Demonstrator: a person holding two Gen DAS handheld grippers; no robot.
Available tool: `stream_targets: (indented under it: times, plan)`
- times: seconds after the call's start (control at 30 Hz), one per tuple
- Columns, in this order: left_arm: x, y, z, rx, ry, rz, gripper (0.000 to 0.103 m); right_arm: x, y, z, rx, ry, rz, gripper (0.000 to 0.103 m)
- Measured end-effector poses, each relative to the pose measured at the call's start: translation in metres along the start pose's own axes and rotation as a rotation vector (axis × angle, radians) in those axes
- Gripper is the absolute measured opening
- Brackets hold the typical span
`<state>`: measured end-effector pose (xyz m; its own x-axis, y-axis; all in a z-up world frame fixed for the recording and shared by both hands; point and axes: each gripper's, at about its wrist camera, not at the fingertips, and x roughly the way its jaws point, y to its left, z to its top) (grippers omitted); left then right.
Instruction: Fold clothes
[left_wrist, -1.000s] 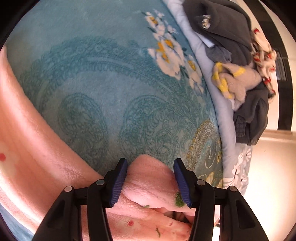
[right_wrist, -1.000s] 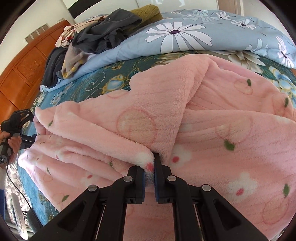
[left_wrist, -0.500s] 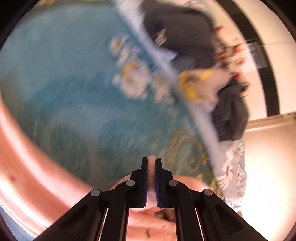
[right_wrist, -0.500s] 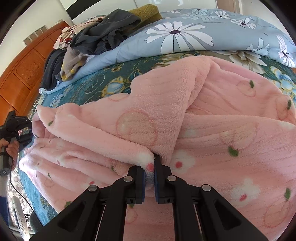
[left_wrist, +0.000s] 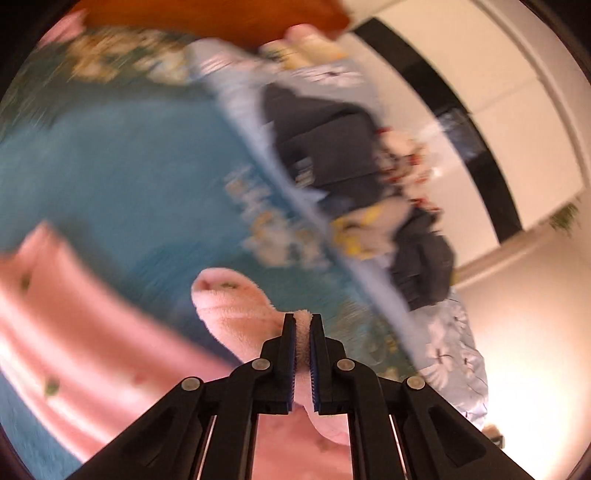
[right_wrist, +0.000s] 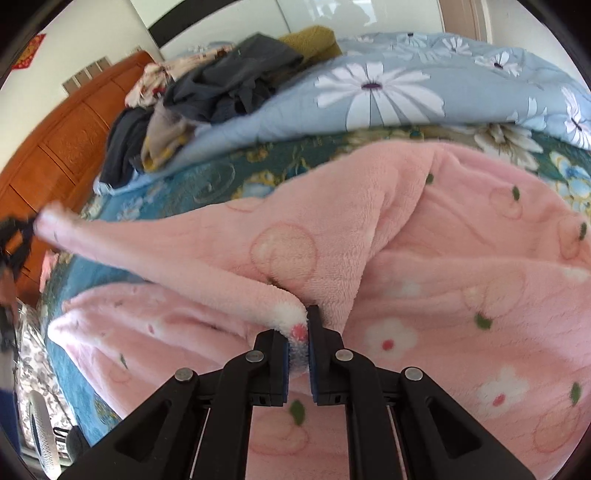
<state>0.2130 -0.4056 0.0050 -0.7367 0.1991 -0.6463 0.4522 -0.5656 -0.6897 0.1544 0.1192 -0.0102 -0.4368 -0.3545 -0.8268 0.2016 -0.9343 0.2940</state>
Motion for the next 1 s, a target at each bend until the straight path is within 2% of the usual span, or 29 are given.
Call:
stream_targets:
  times: [0.13,0.27,0.33,0.47,0.57,0.6,0.63,0.73,0.83,0.9,1.0]
  plan:
    - [0.001,0.049,-0.031,-0.109,0.053,0.028,0.007,0.006,0.001,-0.005,0.011,0.032,-0.002,0.010]
    - [-0.008,0.060,-0.042,-0.128,0.060,0.024,0.010,0.004,0.005,-0.005,-0.023,0.044,-0.015,0.010]
    - [-0.010,0.056,-0.044,-0.111,0.057,0.034,0.011,0.005,0.006,-0.006,-0.035,0.056,-0.024,0.010]
    - [-0.025,0.036,-0.039,0.004,0.029,0.091,0.013,0.001,0.007,-0.012,-0.071,0.074,-0.043,0.010]
    - [-0.032,0.030,-0.035,0.063,0.018,0.137,0.024,-0.002,0.005,-0.018,-0.080,0.092,-0.044,0.011]
    - [-0.035,0.030,-0.035,0.070,0.021,0.140,0.032,-0.003,0.005,-0.020,-0.086,0.100,-0.047,0.012]
    - [-0.036,0.030,-0.036,0.071,0.027,0.139,0.039,-0.004,0.005,-0.023,-0.094,0.110,-0.051,0.015]
    - [-0.037,0.032,-0.040,0.069,0.038,0.143,0.044,-0.006,0.007,-0.031,-0.123,0.156,-0.058,0.019]
    - [-0.030,0.035,-0.040,0.030,0.057,0.171,0.045,-0.010,0.011,-0.041,-0.179,0.198,-0.092,0.019]
    - [-0.021,0.033,-0.038,0.012,0.073,0.170,0.045,-0.016,0.010,-0.044,-0.190,0.190,-0.102,0.019]
    - [-0.007,0.027,-0.039,0.024,0.110,0.243,0.045,-0.021,0.000,-0.042,-0.116,0.166,-0.099,0.019]
